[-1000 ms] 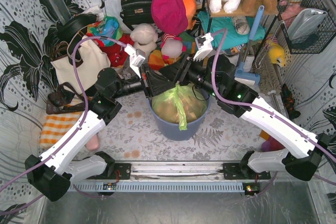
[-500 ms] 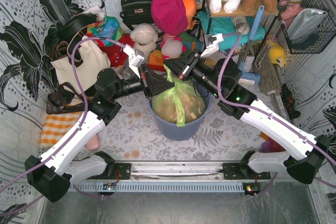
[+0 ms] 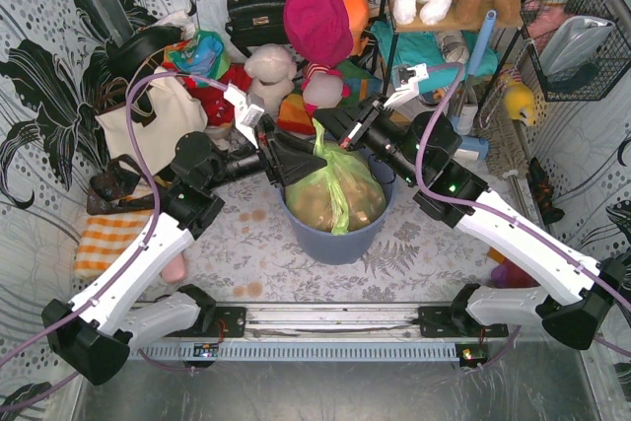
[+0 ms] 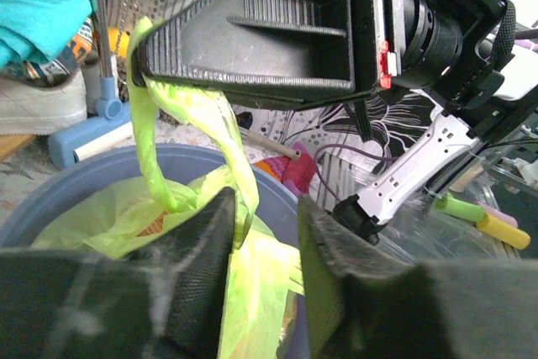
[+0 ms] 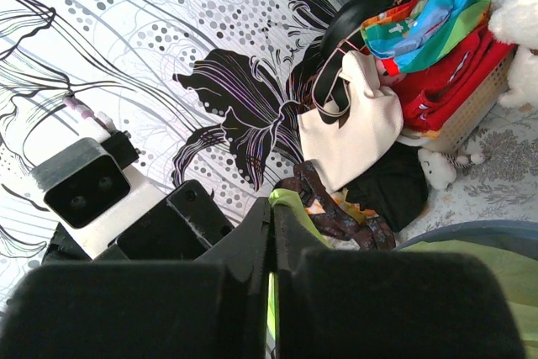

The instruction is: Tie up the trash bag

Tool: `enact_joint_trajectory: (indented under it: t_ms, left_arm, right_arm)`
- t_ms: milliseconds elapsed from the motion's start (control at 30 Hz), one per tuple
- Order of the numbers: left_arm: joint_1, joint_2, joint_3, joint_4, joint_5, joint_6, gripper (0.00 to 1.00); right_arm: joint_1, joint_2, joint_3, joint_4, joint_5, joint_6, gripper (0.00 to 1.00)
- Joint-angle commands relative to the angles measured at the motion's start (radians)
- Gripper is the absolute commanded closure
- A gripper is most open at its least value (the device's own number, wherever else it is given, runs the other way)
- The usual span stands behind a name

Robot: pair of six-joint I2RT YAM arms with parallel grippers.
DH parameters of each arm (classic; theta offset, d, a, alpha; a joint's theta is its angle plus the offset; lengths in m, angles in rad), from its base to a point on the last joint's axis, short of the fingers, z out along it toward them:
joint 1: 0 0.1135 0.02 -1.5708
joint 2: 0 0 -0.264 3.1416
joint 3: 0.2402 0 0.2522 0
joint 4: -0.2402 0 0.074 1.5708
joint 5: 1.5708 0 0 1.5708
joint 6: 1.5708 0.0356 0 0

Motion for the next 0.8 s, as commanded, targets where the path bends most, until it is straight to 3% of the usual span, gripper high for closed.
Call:
enact_joint_trajectory:
  t_ms: [0,300,567,767]
  left_arm:
    - [0.0,-0.004,0.015,0.08,-0.045,-0.006,0.51]
    - [0.0,0.049,0.048,0.145,-0.064,-0.026,0.44]
    - [0.0,0.098,0.072,0.296,-0.006,-0.116,0.52]
    - [0.0,0.12,0.077,0.31,0.005,-0.128,0.58]
  right_arm:
    - [-0.006,-0.022,-0.011,0.05,0.008,-0.008,1.0]
    - [-0.006,-0.015,-0.007,0.05,-0.006,-0.008,1.0]
    - [-0.006,-0.001,-0.003,0.056,-0.018,-0.004,1.0]
    - [-0.006,-0.001,0.001,0.055,-0.023,-0.003,1.0]
